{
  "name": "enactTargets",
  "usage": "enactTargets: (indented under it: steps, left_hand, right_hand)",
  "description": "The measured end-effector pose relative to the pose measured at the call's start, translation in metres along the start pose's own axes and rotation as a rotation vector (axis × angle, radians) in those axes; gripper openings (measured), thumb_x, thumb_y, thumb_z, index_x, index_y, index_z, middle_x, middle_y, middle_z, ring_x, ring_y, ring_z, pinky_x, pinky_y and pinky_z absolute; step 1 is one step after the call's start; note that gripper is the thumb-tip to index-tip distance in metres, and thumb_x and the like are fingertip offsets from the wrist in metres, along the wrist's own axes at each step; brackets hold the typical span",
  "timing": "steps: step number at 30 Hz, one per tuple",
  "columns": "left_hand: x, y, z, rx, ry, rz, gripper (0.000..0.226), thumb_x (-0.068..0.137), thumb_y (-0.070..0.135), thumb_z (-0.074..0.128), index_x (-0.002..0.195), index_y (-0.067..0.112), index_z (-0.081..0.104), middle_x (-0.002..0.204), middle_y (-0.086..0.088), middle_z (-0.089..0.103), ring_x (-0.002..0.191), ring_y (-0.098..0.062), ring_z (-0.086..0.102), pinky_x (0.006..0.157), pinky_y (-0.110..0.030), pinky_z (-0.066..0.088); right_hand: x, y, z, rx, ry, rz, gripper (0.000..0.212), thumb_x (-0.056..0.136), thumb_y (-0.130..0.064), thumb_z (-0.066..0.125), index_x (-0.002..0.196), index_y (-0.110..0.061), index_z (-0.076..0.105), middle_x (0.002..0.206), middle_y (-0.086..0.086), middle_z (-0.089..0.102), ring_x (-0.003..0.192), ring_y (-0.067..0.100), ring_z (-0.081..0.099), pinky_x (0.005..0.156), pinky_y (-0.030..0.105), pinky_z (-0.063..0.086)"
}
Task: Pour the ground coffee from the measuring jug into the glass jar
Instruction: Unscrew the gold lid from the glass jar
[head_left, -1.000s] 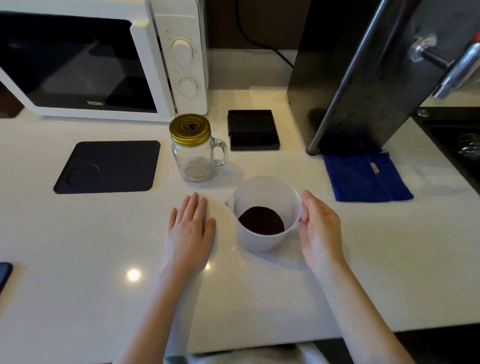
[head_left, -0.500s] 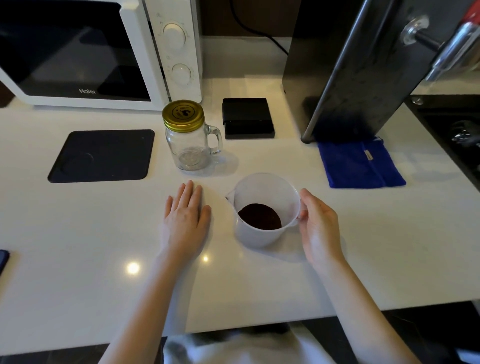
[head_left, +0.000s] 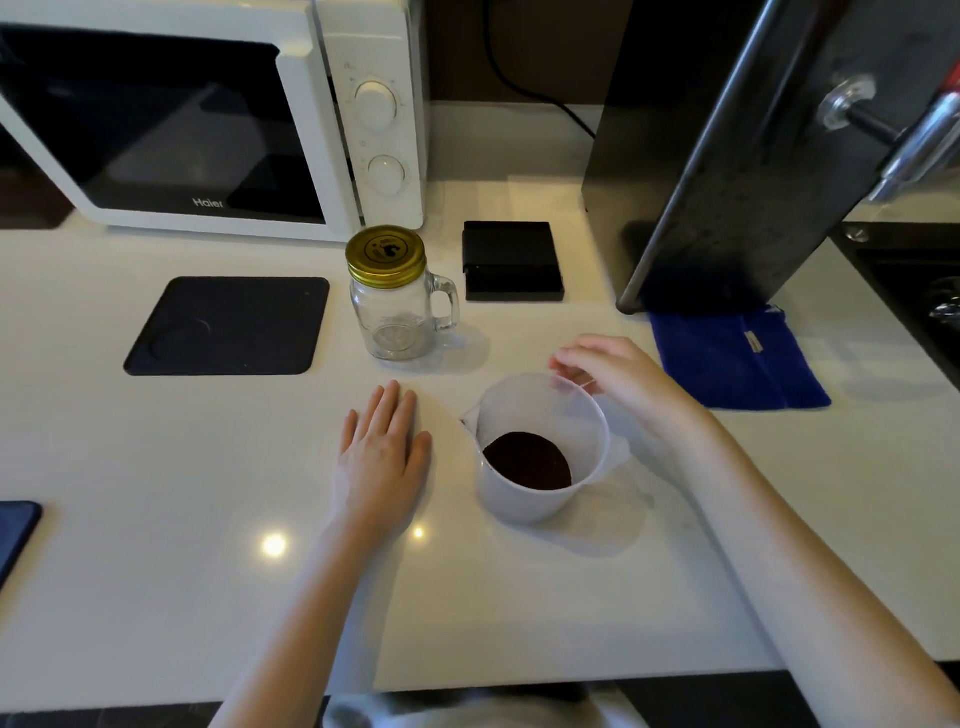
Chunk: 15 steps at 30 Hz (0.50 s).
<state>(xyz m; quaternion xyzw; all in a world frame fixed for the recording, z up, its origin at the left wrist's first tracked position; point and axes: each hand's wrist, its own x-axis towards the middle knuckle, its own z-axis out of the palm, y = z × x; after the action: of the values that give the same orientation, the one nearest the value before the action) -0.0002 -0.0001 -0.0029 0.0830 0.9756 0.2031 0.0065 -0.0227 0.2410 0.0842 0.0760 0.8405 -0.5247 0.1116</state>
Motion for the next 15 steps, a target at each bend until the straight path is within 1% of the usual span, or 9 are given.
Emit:
enactTargets:
  steps: [3,6,8,10,12,15]
  left_hand:
    - [0.001,-0.001,-0.001,-0.024,-0.002,-0.007,0.053,0.096,0.040,0.027,0.145,0.021,0.022,0.157,0.000,0.013,0.144,-0.015,0.005,0.115,-0.035,-0.001]
    - [0.002,-0.001,-0.004,-0.053,-0.011,-0.008,0.060,0.090,0.046,0.021,0.145,0.022,0.023,0.156,0.002,0.014,0.144,-0.013,0.007,0.114,-0.033,-0.002]
    - [0.002,0.001,-0.007,-0.092,-0.004,-0.016,0.061,0.086,0.046,0.023,0.143,0.022,0.028,0.155,0.002,0.019,0.143,-0.013,0.011,0.113,-0.031,0.001]
    - [0.004,0.003,-0.012,-0.169,0.035,-0.061,0.059,0.086,0.045,0.028,0.140,0.021,0.035,0.151,0.001,0.031,0.140,-0.014,0.024,0.113,-0.031,0.009]
    - [0.010,0.002,-0.017,-0.239,0.082,-0.131,0.054,0.088,0.041,0.035,0.136,0.019,0.040,0.143,-0.003,0.044,0.131,-0.020,0.037,0.108,-0.032,0.020]
    - [0.029,-0.002,-0.025,-0.329,0.134,-0.188,0.047,0.090,0.031,0.049,0.133,0.013,0.042,0.130,-0.011,0.053,0.114,-0.026,0.050,0.100,-0.038,0.037]
  right_hand:
    - [0.024,-0.017,0.005,-0.116,-0.087,-0.091,0.019,0.094,-0.021,0.051,0.100,-0.010,0.065,0.092,0.005,0.067,0.086,0.016,0.063,0.080,0.029,0.047]
    - [0.047,-0.031,0.015,-0.189,-0.128,-0.170,0.021,0.093,-0.022,0.052,0.111,-0.014,0.060,0.101,0.005,0.065,0.093,0.016,0.061,0.078,0.024,0.047]
    - [0.060,-0.039,0.024,-0.227,-0.153,-0.221,0.028,0.093,-0.020,0.053,0.120,-0.015,0.055,0.109,0.005,0.061,0.099,0.017,0.058,0.073,0.021,0.047]
    - [0.073,-0.044,0.033,-0.262,-0.171,-0.266,0.035,0.092,-0.019,0.055,0.127,-0.016,0.049,0.115,0.005,0.057,0.105,0.018,0.055,0.074,0.023,0.046]
    - [0.084,-0.046,0.041,-0.292,-0.173,-0.295,0.042,0.091,-0.018,0.057,0.132,-0.017,0.044,0.120,0.005,0.055,0.108,0.017,0.053,0.082,0.024,0.044]
    - [0.095,-0.046,0.049,-0.310,-0.172,-0.322,0.045,0.091,-0.014,0.057,0.134,-0.016,0.042,0.124,0.006,0.055,0.109,0.017,0.052,0.088,0.027,0.043]
